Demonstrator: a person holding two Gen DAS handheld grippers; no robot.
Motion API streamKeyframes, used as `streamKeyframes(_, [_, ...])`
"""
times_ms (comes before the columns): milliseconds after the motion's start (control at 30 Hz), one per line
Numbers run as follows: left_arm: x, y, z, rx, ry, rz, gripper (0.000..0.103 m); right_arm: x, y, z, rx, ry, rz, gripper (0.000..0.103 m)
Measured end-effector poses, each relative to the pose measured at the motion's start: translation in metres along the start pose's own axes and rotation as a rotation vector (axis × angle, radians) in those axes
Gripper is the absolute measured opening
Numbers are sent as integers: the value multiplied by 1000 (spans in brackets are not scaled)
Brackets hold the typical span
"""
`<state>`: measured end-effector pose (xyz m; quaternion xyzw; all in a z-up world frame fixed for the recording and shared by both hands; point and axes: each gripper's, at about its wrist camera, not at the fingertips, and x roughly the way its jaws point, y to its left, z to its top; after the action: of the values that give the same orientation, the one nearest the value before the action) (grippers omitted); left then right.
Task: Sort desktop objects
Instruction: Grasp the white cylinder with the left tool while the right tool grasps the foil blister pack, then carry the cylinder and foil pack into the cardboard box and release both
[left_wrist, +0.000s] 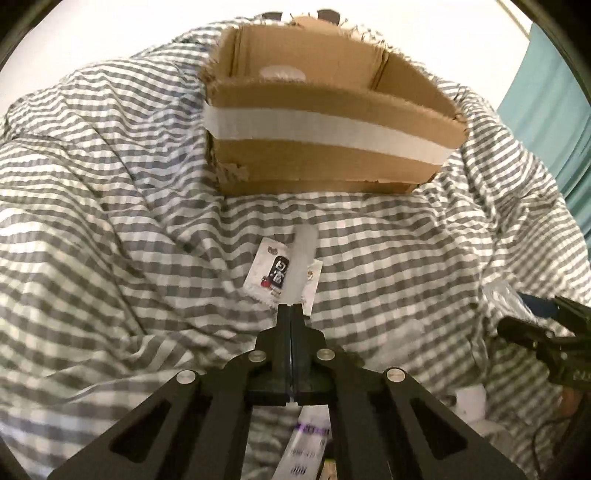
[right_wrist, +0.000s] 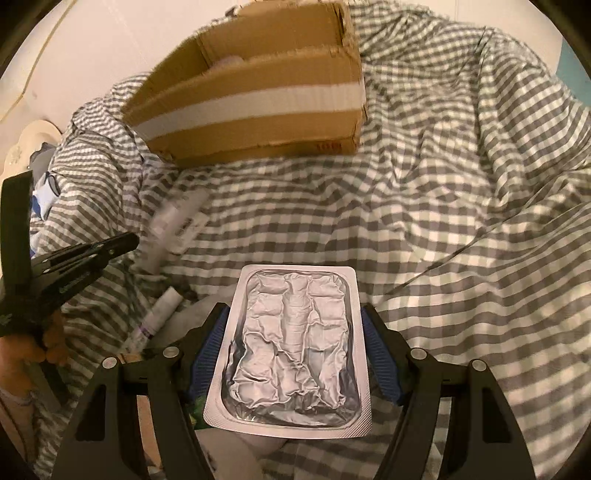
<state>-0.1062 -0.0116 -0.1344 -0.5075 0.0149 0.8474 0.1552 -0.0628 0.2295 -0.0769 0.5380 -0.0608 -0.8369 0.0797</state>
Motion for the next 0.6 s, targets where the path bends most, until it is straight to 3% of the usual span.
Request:
streamKeyframes(300, [-2,-8,-9,20,-29,-54,4,-20,16,-3,-35,-31,2,70])
streamKeyframes(433, [26,-22,-10,57,-8,-57,33,-17,16,-5,-43,-21,4,70])
streamKeyframes(600, [67,-25,-11,76,61,-7,33,-5,8,-4,-29,0,10,70])
